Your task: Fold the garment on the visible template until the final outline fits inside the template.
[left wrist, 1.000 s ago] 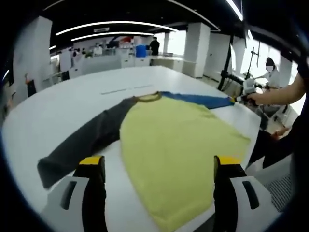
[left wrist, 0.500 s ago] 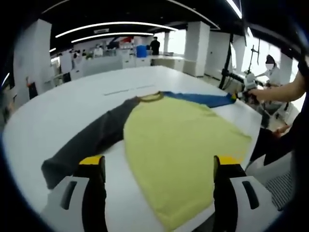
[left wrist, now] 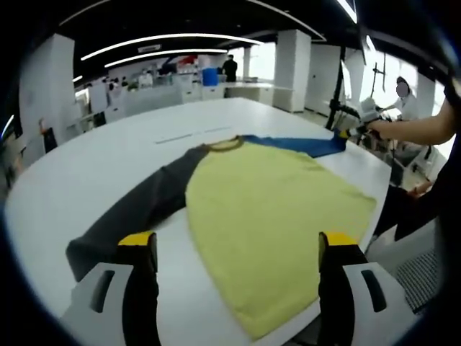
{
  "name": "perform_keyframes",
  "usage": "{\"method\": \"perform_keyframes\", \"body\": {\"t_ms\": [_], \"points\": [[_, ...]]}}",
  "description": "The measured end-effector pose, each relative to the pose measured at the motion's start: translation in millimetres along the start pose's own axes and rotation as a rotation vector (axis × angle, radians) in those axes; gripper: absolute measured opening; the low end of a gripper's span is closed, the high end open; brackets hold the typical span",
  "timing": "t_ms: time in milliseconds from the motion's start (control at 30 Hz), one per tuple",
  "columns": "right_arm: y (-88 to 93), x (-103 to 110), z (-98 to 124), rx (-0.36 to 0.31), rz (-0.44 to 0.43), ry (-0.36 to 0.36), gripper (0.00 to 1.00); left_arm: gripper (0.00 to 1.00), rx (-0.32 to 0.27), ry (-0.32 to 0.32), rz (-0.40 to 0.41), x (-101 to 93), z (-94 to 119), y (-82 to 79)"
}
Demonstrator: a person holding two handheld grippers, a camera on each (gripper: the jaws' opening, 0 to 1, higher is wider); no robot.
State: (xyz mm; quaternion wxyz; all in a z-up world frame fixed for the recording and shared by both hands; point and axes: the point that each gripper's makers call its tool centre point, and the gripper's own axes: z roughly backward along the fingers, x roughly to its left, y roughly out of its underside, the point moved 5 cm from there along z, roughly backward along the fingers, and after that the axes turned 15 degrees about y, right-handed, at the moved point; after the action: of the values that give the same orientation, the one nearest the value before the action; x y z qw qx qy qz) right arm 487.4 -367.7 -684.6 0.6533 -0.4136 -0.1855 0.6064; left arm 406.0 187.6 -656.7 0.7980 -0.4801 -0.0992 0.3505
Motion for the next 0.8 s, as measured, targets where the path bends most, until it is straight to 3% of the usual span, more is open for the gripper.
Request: {"method": "perform_keyframes", "body": {"t_ms": [800], "points": [[-31.7,61,4,-0.076,0.025,-0.124,0.0,0.89,-0.011,-0.002,-0.011,0.1,5,-1.0]]}}
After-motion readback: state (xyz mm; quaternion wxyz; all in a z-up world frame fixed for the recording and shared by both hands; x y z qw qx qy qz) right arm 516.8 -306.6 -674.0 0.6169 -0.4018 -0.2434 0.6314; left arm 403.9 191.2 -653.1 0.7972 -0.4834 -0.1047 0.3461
